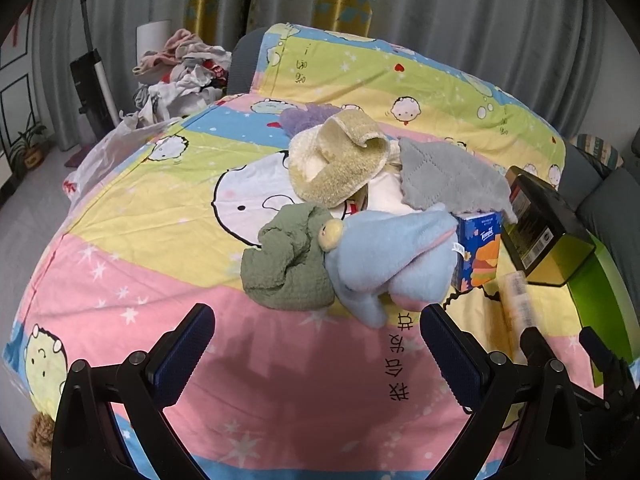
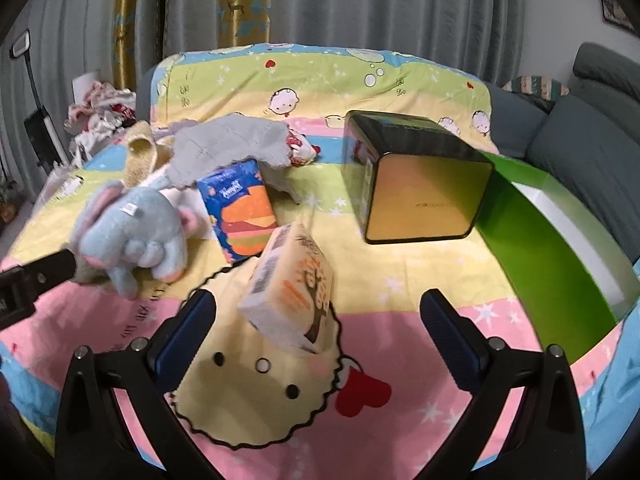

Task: Organize soft objects
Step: 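Reach the right gripper to the light-blue plush elephant and grasp it, then carry the elephant into the green-rimmed white box and open the right gripper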

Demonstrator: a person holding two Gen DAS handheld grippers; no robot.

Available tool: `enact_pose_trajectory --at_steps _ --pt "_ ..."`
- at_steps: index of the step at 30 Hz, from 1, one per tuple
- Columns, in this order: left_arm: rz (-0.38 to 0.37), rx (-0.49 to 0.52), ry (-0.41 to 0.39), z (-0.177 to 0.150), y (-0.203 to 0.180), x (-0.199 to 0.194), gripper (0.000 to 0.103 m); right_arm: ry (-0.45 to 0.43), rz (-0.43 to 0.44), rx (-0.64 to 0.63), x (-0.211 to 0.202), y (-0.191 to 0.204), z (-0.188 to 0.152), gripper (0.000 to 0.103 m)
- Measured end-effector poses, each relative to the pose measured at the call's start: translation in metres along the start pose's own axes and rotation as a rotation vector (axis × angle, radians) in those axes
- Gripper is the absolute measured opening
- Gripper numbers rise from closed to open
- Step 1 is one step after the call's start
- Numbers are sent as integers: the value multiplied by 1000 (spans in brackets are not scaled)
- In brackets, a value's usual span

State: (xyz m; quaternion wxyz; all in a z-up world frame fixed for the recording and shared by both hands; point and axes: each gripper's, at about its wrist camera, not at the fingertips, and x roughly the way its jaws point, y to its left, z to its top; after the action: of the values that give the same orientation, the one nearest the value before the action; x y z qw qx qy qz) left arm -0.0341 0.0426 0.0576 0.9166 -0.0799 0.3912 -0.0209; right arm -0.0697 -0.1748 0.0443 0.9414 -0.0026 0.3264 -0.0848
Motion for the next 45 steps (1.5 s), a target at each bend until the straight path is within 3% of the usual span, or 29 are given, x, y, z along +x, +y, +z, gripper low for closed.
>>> enact_pose_trajectory --at_steps 6,10,11,18,23,27,33,34,35,37,39,41,45 --pt "-22 -18 -8 2 4 -3 103 -6 42 0 -5 1 1 94" --pt "-55 -43 -8 5 9 -4 101 28 162 39 -11 0 11 76" --pt "-68 -52 -4 6 10 -3 100 37 203 58 -13 -1 15 75" --pt "-128 -131 49 6 18 12 90 195 540 150 4 20 57 78" --pt "-173 -151 26 9 17 11 89 312 586 122 37 51 76 85" --pt "-239 -126 24 14 6 14 82 391 634 150 67 61 83 93" --pt "-343 -112 47 17 -9 26 57 485 723 159 96 71 67 95" --pt "-356 -100 53 17 -13 28 50 482 718 171 97 67 64 88" --pt "-358 -91 60 17 -16 30 46 466 696 168 97 65 63 72" --pt "-370 -75 84 16 -22 33 36 466 709 175 95 59 62 69" --pt "-390 -60 86 14 -28 29 35 468 734 192 88 51 60 62" --pt "-412 -33 67 16 -36 22 35 450 769 215 81 44 63 45" --pt "-451 46 22 17 -55 1 35 380 800 219 56 29 68 38"
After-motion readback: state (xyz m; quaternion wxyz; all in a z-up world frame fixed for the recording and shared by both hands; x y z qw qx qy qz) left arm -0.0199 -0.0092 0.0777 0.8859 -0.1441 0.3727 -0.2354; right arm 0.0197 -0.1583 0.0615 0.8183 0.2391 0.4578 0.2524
